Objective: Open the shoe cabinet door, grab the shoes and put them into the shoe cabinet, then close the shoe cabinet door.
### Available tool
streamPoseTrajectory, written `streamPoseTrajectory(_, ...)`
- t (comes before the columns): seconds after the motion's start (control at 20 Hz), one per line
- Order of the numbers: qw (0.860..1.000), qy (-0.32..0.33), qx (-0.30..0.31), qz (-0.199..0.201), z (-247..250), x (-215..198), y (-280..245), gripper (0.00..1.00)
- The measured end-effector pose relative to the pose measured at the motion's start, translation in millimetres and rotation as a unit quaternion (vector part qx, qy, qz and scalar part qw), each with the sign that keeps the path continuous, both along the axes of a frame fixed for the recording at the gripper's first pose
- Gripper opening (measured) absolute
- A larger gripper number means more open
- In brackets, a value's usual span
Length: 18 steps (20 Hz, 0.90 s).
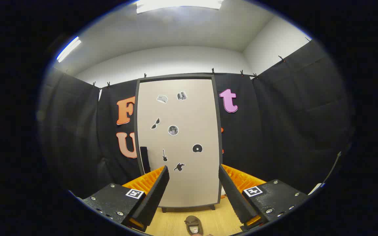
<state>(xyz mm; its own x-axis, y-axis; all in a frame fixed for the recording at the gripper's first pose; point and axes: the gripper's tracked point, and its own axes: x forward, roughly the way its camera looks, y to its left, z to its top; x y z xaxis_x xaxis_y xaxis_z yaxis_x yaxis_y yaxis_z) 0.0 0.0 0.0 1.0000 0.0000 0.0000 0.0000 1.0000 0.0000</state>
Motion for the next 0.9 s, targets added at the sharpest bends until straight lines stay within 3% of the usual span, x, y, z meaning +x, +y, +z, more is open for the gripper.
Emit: streamPoseTrajectory(0.9, 1.0, 0.01, 0.0, 0.021, -2.9, 10.2, 29.6, 0.95)
